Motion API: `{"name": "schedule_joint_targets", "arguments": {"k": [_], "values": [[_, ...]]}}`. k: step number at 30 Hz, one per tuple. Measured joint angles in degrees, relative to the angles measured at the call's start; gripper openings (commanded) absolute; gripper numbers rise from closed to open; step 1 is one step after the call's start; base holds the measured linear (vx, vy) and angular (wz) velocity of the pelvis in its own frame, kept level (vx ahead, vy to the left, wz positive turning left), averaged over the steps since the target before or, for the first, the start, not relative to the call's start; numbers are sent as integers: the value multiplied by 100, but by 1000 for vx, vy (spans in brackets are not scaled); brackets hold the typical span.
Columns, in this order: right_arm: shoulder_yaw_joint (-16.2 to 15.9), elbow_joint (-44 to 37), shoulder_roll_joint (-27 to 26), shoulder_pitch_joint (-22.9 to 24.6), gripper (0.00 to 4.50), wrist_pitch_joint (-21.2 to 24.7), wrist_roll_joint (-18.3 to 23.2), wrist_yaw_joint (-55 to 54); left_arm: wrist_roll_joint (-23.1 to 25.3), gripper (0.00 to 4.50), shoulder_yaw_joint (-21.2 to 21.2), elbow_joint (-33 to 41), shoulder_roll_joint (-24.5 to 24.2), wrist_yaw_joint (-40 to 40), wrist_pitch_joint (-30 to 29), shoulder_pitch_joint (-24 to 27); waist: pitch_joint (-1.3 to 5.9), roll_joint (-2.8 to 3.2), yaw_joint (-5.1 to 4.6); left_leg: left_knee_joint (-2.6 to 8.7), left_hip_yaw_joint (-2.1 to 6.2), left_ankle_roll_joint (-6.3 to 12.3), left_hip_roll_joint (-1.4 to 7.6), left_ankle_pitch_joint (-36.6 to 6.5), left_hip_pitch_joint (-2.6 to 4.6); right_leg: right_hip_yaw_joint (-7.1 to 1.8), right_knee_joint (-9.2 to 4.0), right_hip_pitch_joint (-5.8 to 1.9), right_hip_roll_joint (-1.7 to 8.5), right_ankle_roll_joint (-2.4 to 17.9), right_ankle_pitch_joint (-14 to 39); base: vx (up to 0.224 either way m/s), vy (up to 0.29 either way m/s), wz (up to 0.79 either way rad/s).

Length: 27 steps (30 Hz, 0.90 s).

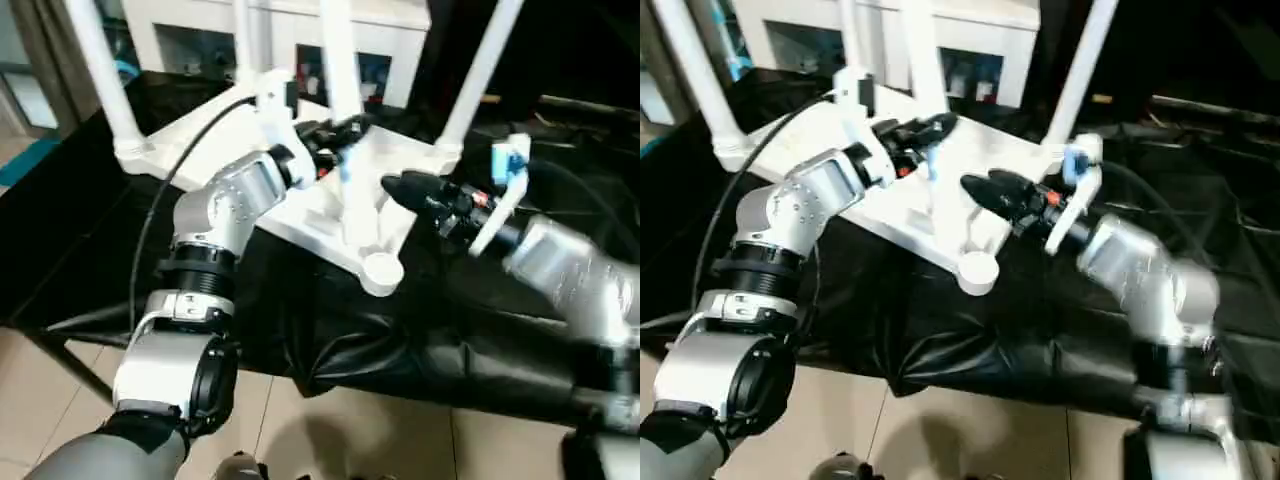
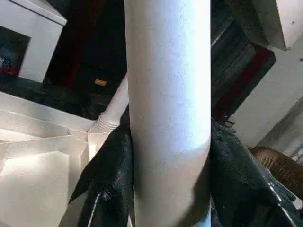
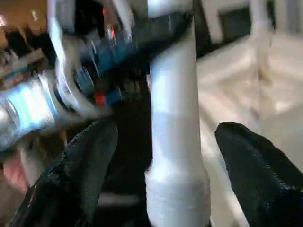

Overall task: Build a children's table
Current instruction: Pick table leg

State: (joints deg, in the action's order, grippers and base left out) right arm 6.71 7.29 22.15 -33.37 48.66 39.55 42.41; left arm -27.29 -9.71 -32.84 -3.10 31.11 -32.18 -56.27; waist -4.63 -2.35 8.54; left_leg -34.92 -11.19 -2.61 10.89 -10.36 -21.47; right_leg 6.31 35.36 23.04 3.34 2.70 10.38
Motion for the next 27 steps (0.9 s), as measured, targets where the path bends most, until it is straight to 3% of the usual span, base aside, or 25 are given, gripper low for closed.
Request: {"name": "schedule_joint_targets", "arguments": {"k": [5, 10, 15, 22, 27], "values": [[-315, 315, 27, -126, 376, 264, -121, 52, -4, 193, 159, 194, 19, 173, -79, 38, -1, -1, 0, -1, 0, 0, 0, 0, -2, 0, 1, 2, 1, 0, 0, 0, 0, 0], [-384, 553, 51, -542, 376, 311, -210, 67, -11, 193, 355, 500, 51, 395, -179, 118, 0, -1, -7, 0, 0, -2, 0, 0, 1, 0, 3, 2, 1, -1, 0, 0, 0, 0], [-426, 707, 44, -588, 376, 318, -246, 161, -66, 193, 517, 710, 28, 760, -296, 311, 0, -3, -6, 0, -1, -1, 0, 0, -3, 0, 1, 3, 1, -1, 0, 0, 0, 0], [-729, 480, 548, -638, 376, 538, -59, 1194, -678, 193, 547, 1096, -137, 1774, -655, 473, -1, -4, 7, -2, -2, -1, 0, 1, -4, 0, 2, 3, 2, -1, 0, 0, 0, 0], [-923, 275, 736, -585, 376, 740, 37, 1656, -958, 193, 456, 1322, -151, 2072, -795, 481, 1, -6, 10, -4, -2, -1, 1, 1, 0, 0, 6, 2, 2, -1, 0, 0, 0, 0]]}}
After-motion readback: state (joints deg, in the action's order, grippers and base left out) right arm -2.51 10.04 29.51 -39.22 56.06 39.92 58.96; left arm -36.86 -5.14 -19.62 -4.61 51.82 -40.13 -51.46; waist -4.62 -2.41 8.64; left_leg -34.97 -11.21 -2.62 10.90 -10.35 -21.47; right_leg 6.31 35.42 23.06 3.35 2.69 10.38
